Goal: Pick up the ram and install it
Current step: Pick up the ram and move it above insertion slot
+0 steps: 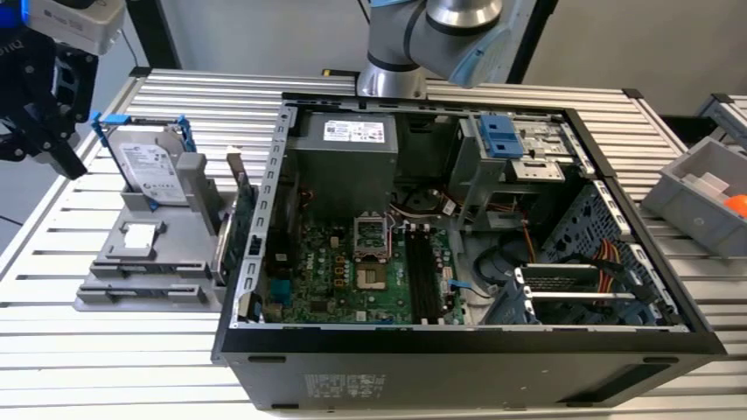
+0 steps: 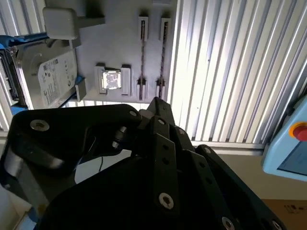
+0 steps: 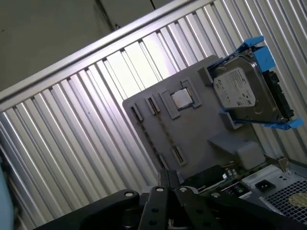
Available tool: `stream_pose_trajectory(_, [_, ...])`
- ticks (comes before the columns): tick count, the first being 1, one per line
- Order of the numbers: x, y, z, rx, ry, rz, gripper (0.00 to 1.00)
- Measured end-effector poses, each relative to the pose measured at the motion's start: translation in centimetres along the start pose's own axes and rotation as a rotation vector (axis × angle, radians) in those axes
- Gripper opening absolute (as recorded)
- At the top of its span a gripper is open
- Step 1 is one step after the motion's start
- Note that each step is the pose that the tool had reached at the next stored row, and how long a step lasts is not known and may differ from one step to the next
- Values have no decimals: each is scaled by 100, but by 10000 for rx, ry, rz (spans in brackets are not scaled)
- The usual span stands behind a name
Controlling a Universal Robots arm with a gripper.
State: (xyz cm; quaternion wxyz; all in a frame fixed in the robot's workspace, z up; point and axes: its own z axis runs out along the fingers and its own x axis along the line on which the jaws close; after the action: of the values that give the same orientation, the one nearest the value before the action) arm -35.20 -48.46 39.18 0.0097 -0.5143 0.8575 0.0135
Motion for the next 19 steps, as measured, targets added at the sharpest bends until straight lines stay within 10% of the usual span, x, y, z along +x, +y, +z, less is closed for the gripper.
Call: stream_pose_trajectory(19, [0, 0, 0, -5, -7, -1985, 0])
